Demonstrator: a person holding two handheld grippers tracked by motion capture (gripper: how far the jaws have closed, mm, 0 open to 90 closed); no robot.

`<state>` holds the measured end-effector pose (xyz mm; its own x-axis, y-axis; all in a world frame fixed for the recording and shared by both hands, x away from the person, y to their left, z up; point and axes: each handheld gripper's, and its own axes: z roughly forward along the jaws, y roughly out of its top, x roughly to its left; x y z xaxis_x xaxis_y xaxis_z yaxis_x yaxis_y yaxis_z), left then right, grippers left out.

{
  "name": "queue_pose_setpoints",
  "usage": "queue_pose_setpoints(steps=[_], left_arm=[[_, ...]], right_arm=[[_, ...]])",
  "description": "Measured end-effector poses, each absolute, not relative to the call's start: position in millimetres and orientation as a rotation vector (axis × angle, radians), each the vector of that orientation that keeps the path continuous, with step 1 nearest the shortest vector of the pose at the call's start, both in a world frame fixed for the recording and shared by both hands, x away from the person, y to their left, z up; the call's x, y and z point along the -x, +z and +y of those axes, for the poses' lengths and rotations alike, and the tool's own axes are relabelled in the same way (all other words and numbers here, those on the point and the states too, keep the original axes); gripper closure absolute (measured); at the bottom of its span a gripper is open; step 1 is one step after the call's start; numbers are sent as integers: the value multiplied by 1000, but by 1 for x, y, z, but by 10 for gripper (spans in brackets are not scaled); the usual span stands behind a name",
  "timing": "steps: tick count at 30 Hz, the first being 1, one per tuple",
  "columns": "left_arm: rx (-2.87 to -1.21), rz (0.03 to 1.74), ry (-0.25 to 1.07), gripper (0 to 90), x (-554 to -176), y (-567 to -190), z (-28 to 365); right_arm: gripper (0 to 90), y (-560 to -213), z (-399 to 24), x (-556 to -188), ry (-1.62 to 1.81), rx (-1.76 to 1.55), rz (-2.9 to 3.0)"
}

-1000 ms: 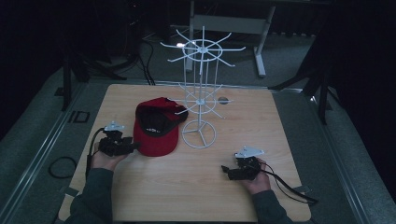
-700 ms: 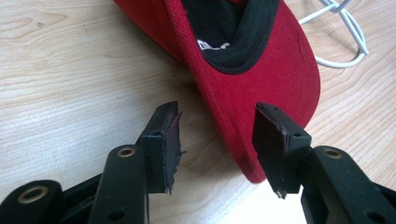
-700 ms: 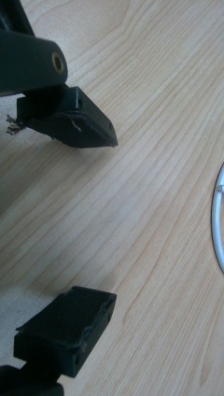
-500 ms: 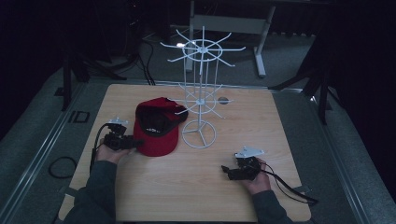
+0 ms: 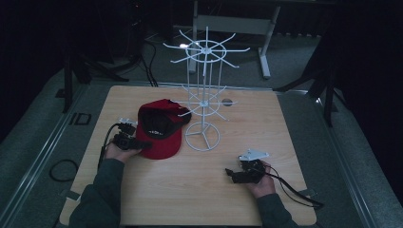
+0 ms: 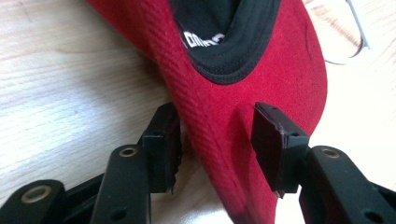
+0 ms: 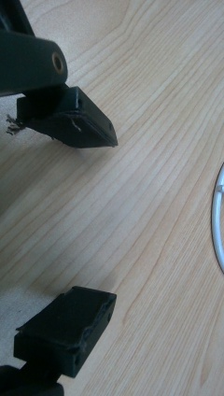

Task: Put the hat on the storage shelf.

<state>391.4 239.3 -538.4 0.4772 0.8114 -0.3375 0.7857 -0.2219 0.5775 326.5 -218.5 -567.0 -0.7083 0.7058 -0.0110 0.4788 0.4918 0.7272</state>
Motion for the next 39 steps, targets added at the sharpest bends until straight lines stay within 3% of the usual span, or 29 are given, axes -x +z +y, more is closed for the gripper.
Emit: queue_pose_setpoints(steps=[9, 17, 30, 39], left_arm=[[-2038, 1288, 1, 590, -398, -542, 232], [-2014, 1245, -66, 721, -395, -538, 231], [-1958, 1160, 105, 844, -363, -523, 230], [-1970, 1152, 225, 849, -357, -516, 225]], right_arm=[[204, -567, -219, -327, 1043, -998, 2433], [204, -567, -219, -327, 1043, -998, 2433], [205, -567, -219, -327, 1043, -997, 2433], [205, -567, -219, -327, 1042, -998, 2433]])
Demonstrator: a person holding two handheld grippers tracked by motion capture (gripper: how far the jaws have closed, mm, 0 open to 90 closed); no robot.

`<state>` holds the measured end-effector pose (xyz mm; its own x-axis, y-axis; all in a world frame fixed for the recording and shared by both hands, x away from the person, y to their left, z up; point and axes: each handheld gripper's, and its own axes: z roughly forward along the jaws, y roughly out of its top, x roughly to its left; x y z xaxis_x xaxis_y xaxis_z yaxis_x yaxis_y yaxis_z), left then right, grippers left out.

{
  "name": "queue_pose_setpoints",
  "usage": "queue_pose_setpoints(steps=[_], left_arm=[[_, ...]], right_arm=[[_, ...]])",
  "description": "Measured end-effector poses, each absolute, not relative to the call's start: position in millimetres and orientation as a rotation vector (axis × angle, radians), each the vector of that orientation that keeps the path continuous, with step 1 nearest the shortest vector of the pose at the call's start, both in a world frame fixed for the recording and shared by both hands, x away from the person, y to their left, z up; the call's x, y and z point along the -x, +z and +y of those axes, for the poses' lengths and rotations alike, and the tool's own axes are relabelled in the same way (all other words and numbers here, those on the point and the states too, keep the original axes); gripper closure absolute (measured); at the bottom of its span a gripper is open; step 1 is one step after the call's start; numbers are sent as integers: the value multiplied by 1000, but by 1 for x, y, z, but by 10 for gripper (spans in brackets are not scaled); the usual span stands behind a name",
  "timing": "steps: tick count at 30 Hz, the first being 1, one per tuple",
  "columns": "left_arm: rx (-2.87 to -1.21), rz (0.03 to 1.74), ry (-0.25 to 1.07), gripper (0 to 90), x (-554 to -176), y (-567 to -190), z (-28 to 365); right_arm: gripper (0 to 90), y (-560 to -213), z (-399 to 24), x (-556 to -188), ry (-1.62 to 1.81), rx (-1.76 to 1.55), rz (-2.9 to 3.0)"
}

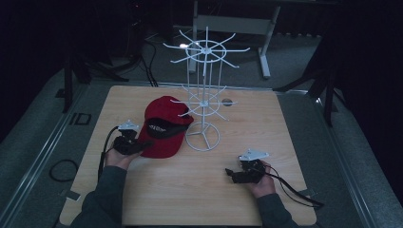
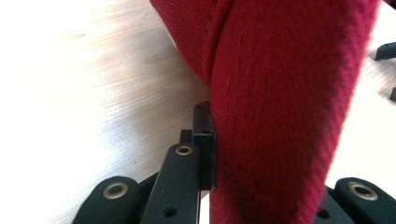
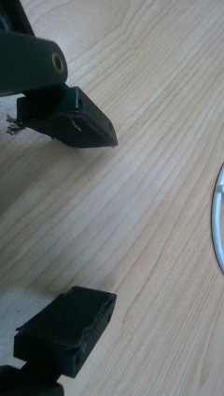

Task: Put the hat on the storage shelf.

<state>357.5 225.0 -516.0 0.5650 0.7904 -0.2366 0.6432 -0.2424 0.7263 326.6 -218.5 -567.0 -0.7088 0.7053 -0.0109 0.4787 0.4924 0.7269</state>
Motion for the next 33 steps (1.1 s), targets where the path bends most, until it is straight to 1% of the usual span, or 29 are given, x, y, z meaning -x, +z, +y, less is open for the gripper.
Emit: queue_pose_setpoints(steps=[9, 33], left_arm=[[-1974, 1149, 293, 849, -356, -513, 226], [-1855, 1160, 419, 848, -347, -492, 239]], right_arm=[[205, -567, -219, -327, 1042, -998, 2434], [204, -567, -219, -327, 1043, -995, 2433]])
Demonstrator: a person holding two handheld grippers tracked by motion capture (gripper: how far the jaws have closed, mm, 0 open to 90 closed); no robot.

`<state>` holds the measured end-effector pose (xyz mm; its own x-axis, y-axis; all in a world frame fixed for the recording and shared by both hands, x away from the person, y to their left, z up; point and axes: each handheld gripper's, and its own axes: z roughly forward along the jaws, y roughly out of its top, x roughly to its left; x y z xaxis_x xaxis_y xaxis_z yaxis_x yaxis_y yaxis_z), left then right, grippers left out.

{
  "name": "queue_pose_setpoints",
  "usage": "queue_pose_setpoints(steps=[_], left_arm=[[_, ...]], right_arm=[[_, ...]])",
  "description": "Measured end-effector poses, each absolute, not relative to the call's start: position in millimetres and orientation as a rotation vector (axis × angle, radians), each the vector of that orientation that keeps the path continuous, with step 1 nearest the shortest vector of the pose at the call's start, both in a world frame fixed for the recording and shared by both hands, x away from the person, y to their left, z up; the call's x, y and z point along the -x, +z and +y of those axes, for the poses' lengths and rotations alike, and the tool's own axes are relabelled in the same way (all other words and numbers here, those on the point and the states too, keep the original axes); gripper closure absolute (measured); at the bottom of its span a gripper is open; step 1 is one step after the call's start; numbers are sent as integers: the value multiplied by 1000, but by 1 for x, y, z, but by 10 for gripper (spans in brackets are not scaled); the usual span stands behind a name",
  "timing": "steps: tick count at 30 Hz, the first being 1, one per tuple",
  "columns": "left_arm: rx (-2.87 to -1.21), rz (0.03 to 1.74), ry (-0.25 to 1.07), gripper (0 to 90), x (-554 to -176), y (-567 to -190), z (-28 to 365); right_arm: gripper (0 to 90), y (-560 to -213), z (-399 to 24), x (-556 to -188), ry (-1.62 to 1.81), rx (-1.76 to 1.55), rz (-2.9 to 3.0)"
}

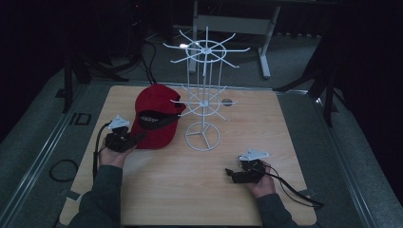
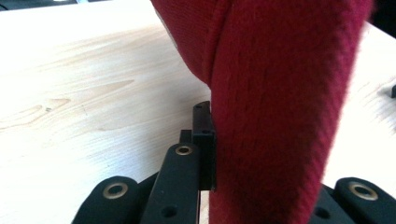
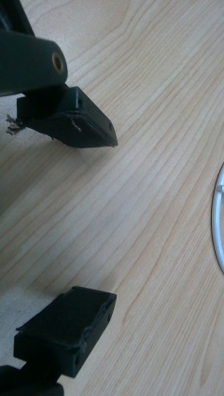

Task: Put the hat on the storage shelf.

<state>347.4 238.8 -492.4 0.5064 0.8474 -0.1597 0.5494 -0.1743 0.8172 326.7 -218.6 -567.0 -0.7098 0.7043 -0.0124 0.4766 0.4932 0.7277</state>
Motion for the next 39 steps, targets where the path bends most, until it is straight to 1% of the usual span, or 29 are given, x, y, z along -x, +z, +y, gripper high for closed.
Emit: queue_pose_setpoints(steps=[15, 30, 39], left_arm=[[-1784, 1183, 466, 847, -344, -484, 236], [-1654, 1226, 544, 847, -333, -475, 250], [-1595, 1238, 560, 847, -330, -473, 254]], right_arm=[[204, -567, -218, -327, 1045, -998, 2432], [204, -567, -219, -327, 1044, -996, 2433], [205, -567, -219, -327, 1044, -996, 2433]])
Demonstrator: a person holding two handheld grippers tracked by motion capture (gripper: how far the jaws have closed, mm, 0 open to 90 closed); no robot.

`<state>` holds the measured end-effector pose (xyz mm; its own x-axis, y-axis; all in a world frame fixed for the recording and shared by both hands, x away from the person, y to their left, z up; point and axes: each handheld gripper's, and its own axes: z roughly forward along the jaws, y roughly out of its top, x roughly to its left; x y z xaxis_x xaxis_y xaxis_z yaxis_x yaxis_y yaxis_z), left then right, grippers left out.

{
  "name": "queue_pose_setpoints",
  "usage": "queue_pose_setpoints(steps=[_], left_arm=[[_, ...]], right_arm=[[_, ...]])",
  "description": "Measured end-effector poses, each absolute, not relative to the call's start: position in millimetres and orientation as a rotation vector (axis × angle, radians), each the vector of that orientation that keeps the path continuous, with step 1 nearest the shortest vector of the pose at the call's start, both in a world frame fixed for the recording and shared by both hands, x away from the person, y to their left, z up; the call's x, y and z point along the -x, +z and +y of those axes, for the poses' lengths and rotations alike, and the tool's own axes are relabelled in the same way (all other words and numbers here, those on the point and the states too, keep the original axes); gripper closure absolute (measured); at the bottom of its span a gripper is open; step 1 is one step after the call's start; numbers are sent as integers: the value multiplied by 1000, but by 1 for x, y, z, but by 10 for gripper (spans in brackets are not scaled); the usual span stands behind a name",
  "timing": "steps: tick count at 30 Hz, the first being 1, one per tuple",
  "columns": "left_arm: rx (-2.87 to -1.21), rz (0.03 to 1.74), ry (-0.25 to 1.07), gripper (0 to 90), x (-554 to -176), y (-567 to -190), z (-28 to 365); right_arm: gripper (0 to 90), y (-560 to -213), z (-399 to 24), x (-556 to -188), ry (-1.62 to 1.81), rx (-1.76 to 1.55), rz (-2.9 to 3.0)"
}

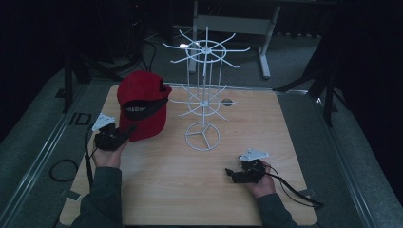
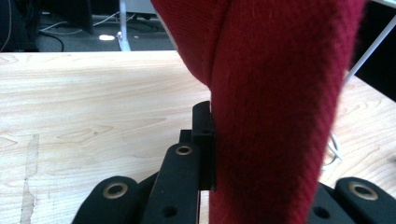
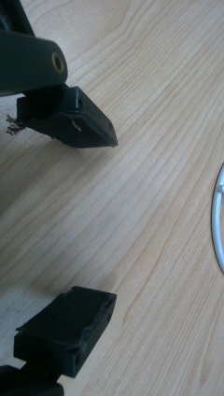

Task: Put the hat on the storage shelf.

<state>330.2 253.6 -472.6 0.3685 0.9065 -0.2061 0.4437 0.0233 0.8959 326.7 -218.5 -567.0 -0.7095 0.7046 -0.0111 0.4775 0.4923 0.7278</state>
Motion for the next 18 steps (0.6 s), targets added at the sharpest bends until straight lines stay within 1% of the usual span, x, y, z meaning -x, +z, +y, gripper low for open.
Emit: queue_pose_setpoints(steps=[18], left_arm=[[-1525, 1213, 586, 847, -323, -462, 251]], right_arm=[[205, -567, -218, -327, 1045, -998, 2433]])
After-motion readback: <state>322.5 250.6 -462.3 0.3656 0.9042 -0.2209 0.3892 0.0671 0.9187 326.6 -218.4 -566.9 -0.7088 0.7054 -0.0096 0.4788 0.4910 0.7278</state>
